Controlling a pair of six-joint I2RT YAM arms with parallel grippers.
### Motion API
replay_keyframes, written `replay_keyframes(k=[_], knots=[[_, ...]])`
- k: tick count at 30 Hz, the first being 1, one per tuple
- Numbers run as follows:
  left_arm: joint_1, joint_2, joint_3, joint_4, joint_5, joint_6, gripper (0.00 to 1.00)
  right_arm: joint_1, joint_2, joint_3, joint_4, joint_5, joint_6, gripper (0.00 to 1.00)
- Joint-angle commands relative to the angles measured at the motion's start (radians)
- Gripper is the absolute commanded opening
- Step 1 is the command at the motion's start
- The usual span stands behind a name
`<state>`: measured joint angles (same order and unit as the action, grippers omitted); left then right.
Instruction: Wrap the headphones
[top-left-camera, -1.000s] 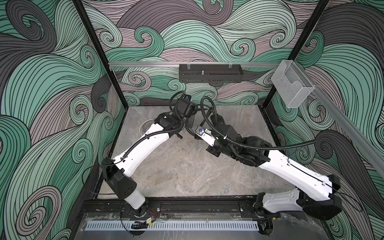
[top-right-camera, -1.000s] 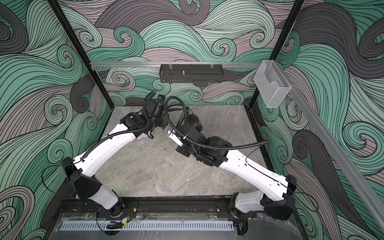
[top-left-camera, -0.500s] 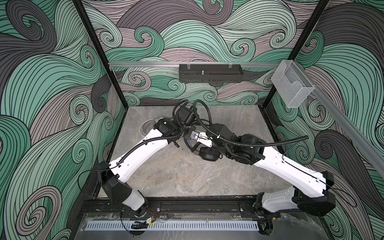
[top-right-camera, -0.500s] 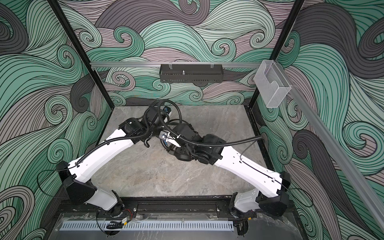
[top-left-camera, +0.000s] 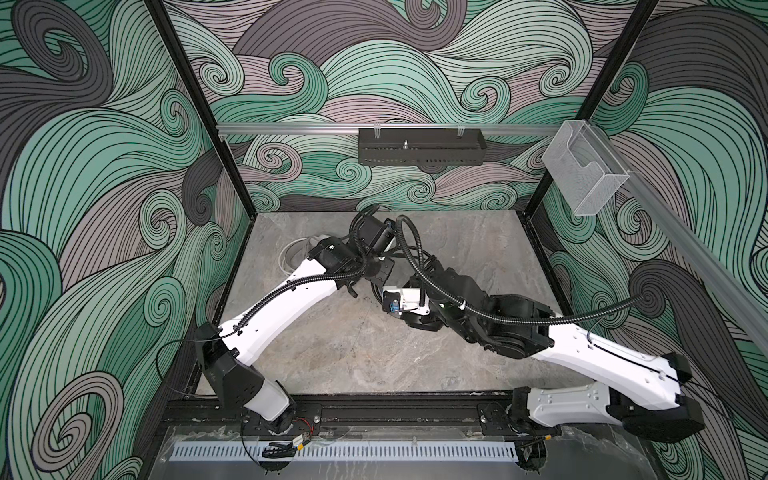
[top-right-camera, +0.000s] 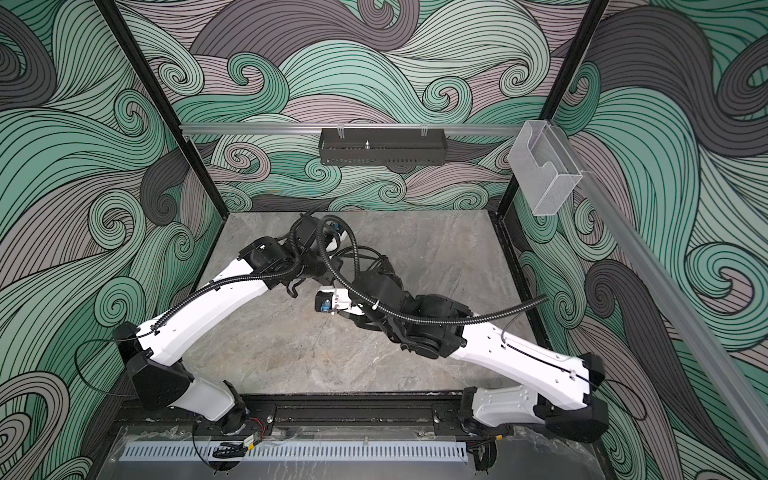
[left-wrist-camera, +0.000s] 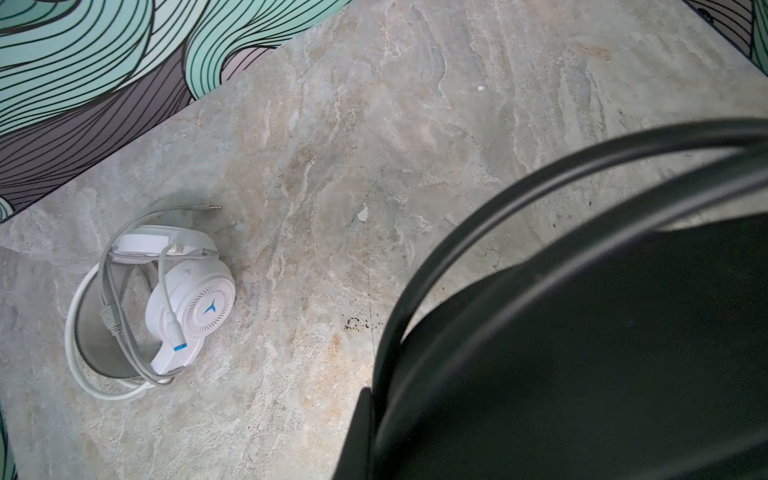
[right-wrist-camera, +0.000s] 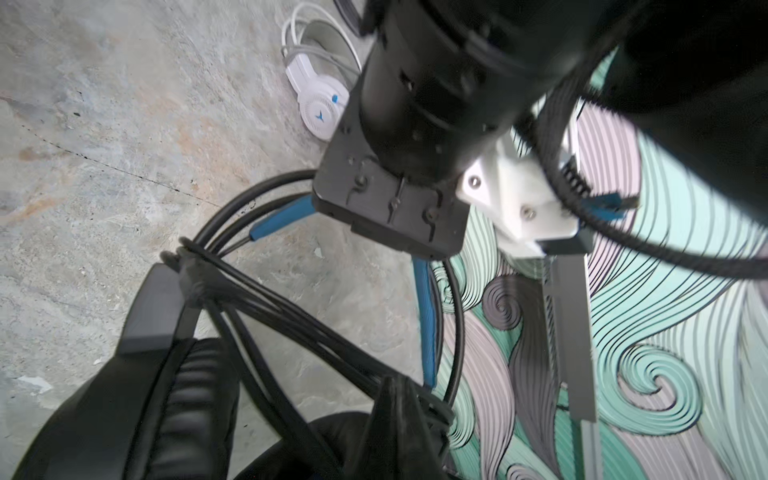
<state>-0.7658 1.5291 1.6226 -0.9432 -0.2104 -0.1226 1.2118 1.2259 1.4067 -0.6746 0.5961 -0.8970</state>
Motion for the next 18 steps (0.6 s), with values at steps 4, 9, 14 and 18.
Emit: replay_keyframes(k=[4, 9, 14, 18], knots=[[-0.003, 0.033, 0.04, -0.122, 0.01, 0.031, 0.0, 0.014, -0.023, -0.006, 0.223, 0.139, -0.202, 0.0], [-0.003, 0.026, 0.031, -0.107, 0.016, 0.026, 0.0, 0.011, -0.043, -0.039, 0.231, 0.166, -0.291, 0.0], [-0.005, 0.011, 0.026, -0.108, 0.006, 0.051, 0.0, -0.013, -0.077, -0.117, 0.232, 0.181, -0.414, 0.0], [-0.006, -0.007, 0.014, -0.119, -0.013, 0.084, 0.0, -0.032, -0.084, -0.133, 0.236, 0.186, -0.488, 0.0]])
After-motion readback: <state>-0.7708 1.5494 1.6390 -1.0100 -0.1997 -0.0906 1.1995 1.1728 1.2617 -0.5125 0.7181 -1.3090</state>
